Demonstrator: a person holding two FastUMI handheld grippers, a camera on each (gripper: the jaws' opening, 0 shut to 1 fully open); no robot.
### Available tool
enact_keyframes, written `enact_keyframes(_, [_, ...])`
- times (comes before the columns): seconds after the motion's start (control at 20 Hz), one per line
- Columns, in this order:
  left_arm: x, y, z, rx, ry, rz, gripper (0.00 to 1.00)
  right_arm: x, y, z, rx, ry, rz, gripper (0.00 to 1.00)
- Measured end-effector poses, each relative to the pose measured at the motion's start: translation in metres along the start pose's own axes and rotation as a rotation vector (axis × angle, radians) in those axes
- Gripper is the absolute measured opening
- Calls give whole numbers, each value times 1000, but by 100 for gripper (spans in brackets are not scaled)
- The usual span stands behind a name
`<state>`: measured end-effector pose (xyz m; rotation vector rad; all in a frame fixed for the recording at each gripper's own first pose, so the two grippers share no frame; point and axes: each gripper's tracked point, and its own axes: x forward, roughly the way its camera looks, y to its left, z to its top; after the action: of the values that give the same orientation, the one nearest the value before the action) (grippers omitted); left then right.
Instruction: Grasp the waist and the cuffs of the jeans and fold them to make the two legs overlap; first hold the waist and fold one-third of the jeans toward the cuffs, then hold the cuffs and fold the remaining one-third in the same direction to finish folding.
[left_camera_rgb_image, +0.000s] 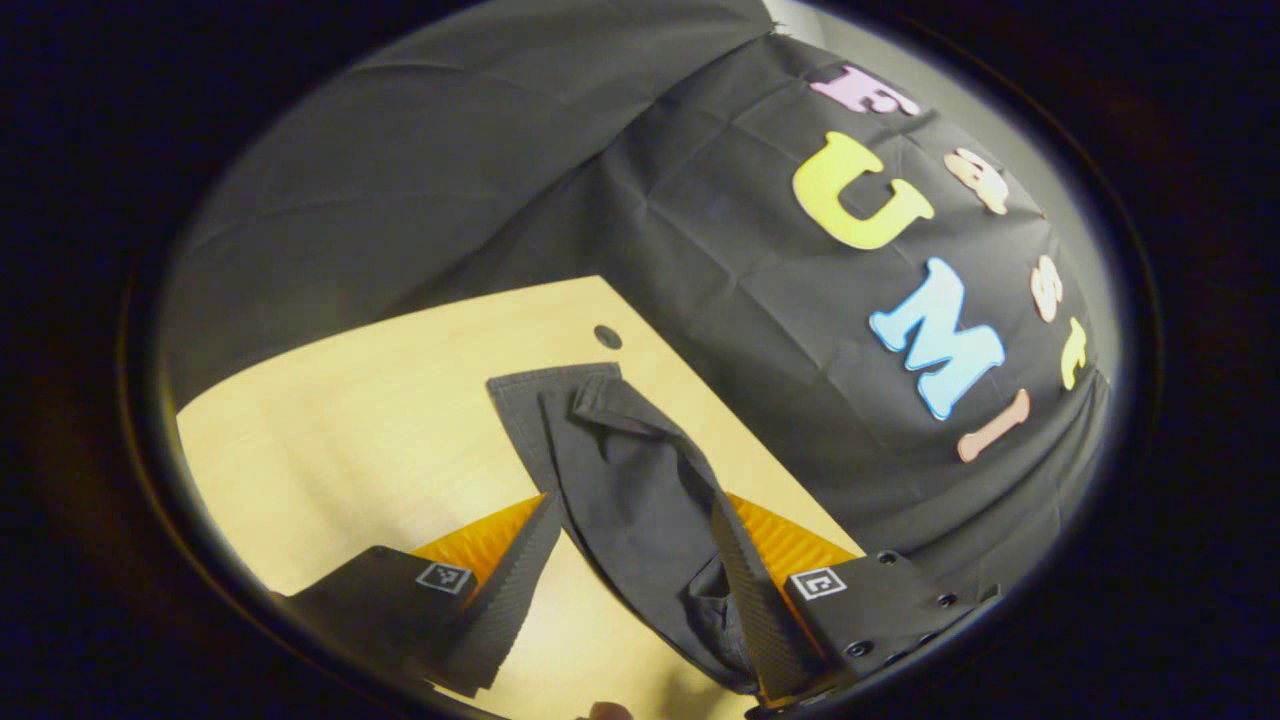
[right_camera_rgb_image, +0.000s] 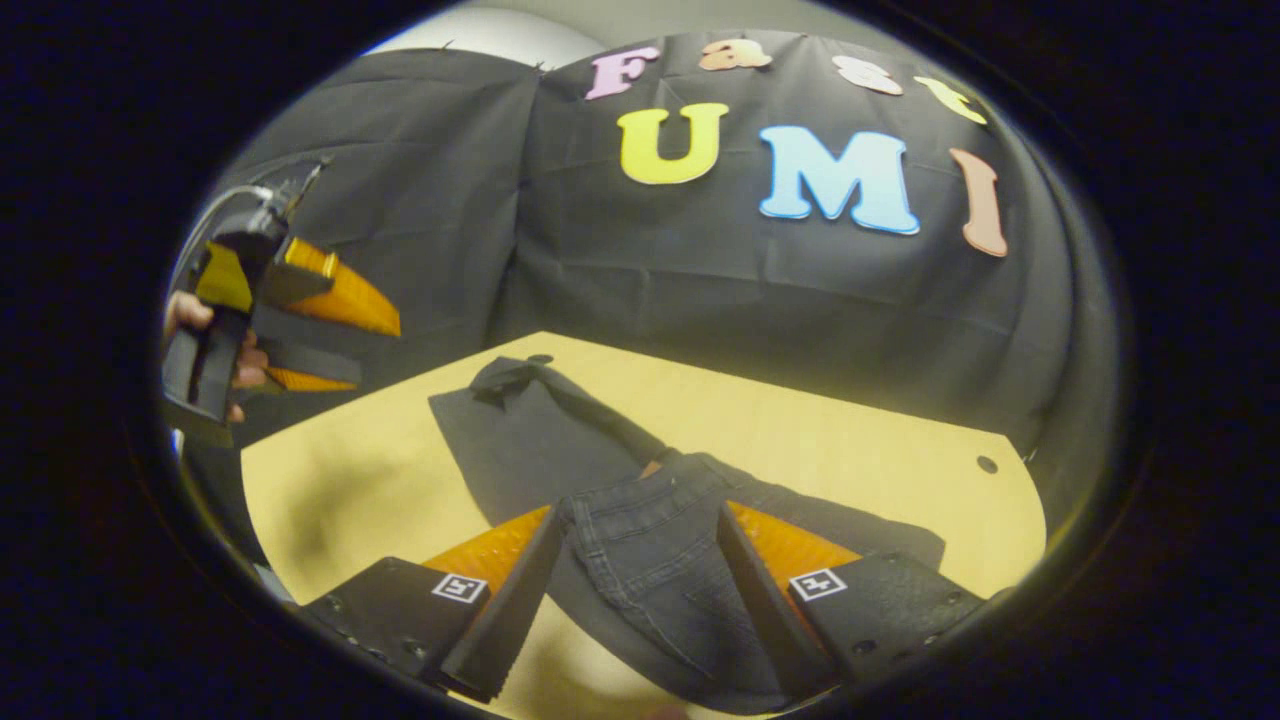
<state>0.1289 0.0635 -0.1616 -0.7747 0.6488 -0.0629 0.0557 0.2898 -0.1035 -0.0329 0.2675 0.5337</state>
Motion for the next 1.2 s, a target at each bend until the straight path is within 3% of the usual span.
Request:
enact_keyframes(0.2, [53, 38, 14, -279, 90, 22, 99, -23, -37, 30, 40, -34, -106, 94])
enact_keyframes(0.35, [86, 78, 25, -376, 110, 77, 99, -36, -58, 49, 64, -65, -167, 94])
enact_keyframes(0.45, [103, 94, 26, -391, 136, 113, 99, -38, -69, 57, 63, -73, -203, 94])
enact_keyframes(0.75, [136, 103, 23, -384, 187, 127, 99, -31, -83, 57, 99, -44, -246, 95])
enact_keyframes(0.9, [151, 92, 20, -369, 203, 100, 98, -24, -85, 55, 101, -25, -253, 94])
enact_keyframes(0.95, [156, 86, 19, -362, 213, 89, 92, -21, -86, 55, 100, -18, -256, 95])
enact_keyframes(1.05, [167, 77, 18, -349, 226, 63, 100, -17, -90, 52, 105, -4, -264, 95])
enact_keyframes(1.2, [182, 55, 12, -378, 254, -14, 97, -12, -93, 52, 123, 9, -275, 95])
